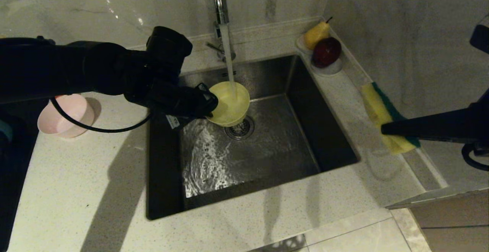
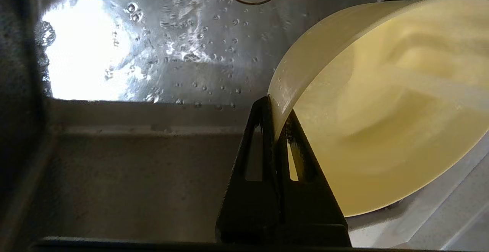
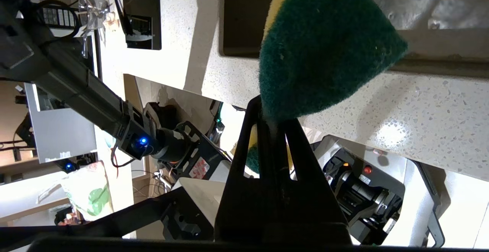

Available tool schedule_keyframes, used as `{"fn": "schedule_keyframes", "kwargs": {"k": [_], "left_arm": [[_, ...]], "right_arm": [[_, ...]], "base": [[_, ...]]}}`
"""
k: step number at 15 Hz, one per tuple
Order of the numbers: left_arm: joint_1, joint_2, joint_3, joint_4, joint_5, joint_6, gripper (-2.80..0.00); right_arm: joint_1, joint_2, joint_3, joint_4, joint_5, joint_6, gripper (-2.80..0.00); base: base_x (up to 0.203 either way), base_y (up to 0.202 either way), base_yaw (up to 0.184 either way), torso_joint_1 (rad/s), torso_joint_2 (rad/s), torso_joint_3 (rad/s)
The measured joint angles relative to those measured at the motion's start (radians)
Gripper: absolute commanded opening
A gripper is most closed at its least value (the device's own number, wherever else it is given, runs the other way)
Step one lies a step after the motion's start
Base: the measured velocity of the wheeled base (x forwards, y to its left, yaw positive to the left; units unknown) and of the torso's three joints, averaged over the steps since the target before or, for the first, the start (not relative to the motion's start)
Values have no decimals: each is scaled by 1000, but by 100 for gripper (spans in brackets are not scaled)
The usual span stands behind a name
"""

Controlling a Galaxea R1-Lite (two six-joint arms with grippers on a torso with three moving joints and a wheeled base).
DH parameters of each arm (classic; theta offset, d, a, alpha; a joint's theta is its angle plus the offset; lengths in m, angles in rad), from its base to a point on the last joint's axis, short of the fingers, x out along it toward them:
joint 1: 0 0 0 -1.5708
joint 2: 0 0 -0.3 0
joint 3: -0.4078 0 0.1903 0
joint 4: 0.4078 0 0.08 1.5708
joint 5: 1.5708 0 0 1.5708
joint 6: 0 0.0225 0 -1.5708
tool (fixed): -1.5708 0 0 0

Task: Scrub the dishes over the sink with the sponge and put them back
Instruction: Wash the bowl

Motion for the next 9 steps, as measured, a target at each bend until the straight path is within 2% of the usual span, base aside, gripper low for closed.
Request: {"fn": "schedule_keyframes", "kwargs": {"k": [4,9], "left_arm": [[-13,14,-11,7,6,-9,-280],[-43,13,4,31,62,-7,-280]], "right_arm": [[0,-2,3,0,0,1,-280],[0,-8,3,0,0,1,-280]], "base": [[0,0,0,0,0,0],[0,0,0,0,0,0]]}}
